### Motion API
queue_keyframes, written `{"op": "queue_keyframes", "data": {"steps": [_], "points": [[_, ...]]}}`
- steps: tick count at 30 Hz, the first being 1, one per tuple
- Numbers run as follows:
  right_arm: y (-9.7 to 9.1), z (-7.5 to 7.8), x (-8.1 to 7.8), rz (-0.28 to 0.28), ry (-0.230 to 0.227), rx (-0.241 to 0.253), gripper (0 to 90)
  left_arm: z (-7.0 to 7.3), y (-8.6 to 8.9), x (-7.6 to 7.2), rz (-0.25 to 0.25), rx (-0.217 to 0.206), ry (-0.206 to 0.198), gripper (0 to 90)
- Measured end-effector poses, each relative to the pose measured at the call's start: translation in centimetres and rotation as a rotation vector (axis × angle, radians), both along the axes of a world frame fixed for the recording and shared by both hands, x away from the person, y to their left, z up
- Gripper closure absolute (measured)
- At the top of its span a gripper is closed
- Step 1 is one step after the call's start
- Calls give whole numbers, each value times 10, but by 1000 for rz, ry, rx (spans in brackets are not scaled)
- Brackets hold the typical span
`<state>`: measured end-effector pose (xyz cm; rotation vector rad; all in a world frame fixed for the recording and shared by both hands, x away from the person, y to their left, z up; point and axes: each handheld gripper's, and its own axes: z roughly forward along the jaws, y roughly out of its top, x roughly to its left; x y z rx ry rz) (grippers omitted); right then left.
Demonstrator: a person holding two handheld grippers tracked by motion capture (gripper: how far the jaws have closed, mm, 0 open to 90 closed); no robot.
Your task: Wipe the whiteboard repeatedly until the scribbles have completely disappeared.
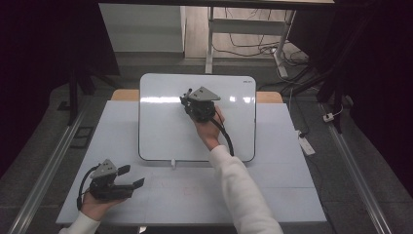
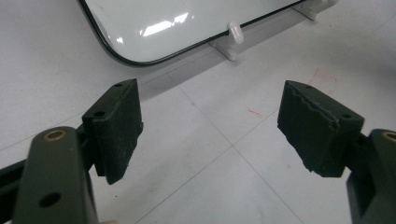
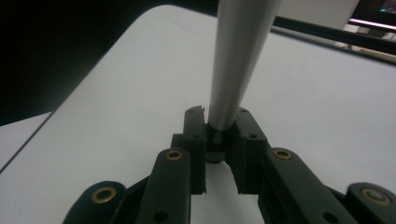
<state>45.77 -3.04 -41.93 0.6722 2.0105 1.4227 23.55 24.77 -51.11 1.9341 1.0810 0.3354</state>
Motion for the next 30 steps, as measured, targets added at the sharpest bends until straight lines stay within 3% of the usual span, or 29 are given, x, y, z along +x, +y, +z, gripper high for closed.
{"op": "queue_keyframes", "data": {"steps": [3,4,6,7,8,11,12,14,15,18,19,22,24,26,28,29,30], "points": [[1,-1,-1,8,0,-2,772,0,1,1,-1,-2,-1,225],[5,-7,-7,53,17,-22,772,1,1,1,0,-2,-2,224],[7,-10,-9,72,20,-37,771,0,0,1,-2,0,-3,225],[11,-15,-16,107,1,-83,772,1,0,0,-2,2,-3,224],[9,-16,-17,111,-1,-91,771,1,0,0,-2,2,-3,224],[2,-13,-15,82,0,-80,772,1,0,0,-1,1,-4,224],[-7,-11,-13,54,23,-31,772,1,0,-1,-2,1,-5,225],[-7,-13,-14,56,29,-24,772,1,-1,0,-4,3,-3,224],[-4,-18,-21,87,19,-68,772,1,-1,0,-5,2,1,224],[-2,-21,-24,99,10,-86,772,0,-2,1,-5,6,4,224],[-5,-19,-21,84,21,-50,772,0,-3,1,-5,6,3,224],[-2,-20,-21,80,33,-29,772,0,-2,1,-3,6,2,224],[3,-24,-26,115,17,-78,772,0,-2,1,-2,5,5,224],[3,-23,-27,116,10,-93,772,-1,-2,1,-2,5,6,224],[-7,-20,-23,86,14,-72,772,0,-1,1,-2,5,3,224],[-25,-15,-17,28,19,-21,772,0,0,0,-1,5,1,224],[-25,-15,-17,28,19,-21,772,0,0,0,0,3,0,224]]}}
